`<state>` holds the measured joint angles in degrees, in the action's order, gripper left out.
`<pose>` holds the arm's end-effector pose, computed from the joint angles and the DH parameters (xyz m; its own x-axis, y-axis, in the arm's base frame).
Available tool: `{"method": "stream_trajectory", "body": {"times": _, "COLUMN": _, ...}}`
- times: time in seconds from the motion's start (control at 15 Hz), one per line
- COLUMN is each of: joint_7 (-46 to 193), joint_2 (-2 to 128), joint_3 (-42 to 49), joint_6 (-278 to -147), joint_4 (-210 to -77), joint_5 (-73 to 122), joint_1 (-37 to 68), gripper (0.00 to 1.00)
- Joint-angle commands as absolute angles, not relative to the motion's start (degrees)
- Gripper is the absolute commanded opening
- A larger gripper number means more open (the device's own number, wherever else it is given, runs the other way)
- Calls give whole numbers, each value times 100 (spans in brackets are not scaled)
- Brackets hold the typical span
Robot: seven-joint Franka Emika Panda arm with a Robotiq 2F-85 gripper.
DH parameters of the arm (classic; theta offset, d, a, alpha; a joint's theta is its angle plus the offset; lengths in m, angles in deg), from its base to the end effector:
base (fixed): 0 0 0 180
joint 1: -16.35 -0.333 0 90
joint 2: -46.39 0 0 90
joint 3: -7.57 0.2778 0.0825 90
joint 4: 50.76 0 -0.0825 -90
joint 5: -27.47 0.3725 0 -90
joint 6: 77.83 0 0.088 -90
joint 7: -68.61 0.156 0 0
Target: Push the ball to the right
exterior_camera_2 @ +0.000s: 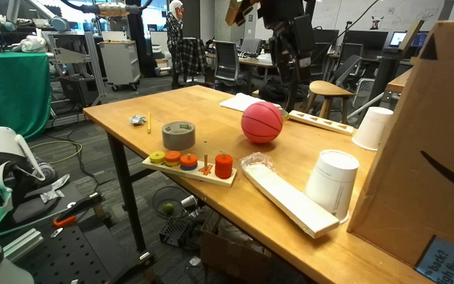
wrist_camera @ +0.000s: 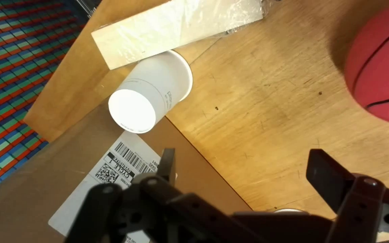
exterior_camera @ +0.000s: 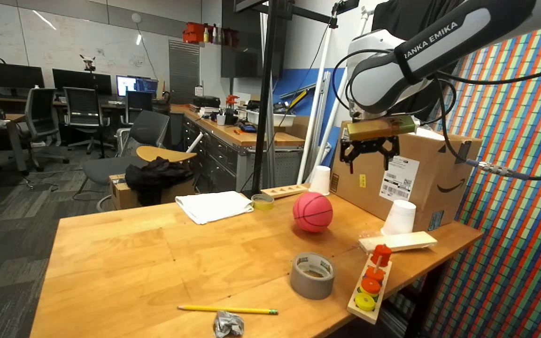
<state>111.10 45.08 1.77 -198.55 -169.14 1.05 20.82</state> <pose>0.5315 -0.1367 0.3746 0.7630 -0.5833 0.2784 -0.6454 -0.7109 0.2794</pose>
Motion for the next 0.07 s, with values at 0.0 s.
{"method": "stream_trajectory", "body": {"times": 0.0, "joint_7": 11101, "joint_2": 4509, "joint_3": 220, "joint_6": -19844, "joint_4": -16903, "joint_5": 111, "joint_1": 2121, "gripper": 100}}
